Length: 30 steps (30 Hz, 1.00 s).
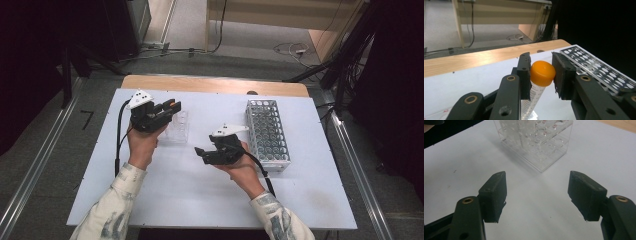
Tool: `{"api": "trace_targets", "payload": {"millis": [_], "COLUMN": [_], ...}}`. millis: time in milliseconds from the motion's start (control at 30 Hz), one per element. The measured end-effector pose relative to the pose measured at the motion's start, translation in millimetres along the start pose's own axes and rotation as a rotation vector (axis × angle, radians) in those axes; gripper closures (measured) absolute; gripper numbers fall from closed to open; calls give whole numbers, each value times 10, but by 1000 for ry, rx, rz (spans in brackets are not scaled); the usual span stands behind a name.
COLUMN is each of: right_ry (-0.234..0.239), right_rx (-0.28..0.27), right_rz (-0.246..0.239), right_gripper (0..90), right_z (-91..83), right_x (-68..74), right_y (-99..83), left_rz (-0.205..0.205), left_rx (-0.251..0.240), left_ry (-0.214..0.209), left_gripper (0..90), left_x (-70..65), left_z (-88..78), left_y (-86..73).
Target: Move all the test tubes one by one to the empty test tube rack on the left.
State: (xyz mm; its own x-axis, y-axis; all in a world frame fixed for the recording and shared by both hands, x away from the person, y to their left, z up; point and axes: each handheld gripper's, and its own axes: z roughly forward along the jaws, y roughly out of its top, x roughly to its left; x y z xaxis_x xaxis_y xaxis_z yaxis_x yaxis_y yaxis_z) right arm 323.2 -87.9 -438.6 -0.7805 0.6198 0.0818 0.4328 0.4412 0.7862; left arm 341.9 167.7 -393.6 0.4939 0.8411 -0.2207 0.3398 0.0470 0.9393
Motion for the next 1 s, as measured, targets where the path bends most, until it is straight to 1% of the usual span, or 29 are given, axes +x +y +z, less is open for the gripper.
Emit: {"api": "trace_targets", "payload": {"millis": [100,200,233,433,567,700,833,867,933,1000], "right_ry": [-1,-1,1,-1,1,-3,-5,-7,-8,-10], "right_rx": [3,9,9,5,11,16,20,19,19,21], "right_rz": [1,2,1,-1,2,8,5,9,13,14], "right_gripper": [301,301,301,301,301,301,301,301,301,301], "right_z": [7,15,16,1,10,27,37,37,38,41], "right_x": [-1,1,1,1,5,-10,-26,-27,-33,-45], "right_y": [-5,-14,-15,-13,-21,-38,-59,-63,-67,-68], "left_rz": [-11,-6,-3,-18,-6,23,21,21,17,14], "left_rx": [-1,9,14,41,65,79,71,70,65,58], "left_ry": [9,18,22,41,52,61,63,65,60,57], "left_gripper": [697,696,696,697,697,695,689,678,602,565], "left_x": [44,55,61,130,140,106,111,107,99,88], "left_z": [13,34,40,87,118,143,147,144,140,127], "left_y": [-6,-30,-43,-160,-235,-289,-322,-322,-317,-309]}}
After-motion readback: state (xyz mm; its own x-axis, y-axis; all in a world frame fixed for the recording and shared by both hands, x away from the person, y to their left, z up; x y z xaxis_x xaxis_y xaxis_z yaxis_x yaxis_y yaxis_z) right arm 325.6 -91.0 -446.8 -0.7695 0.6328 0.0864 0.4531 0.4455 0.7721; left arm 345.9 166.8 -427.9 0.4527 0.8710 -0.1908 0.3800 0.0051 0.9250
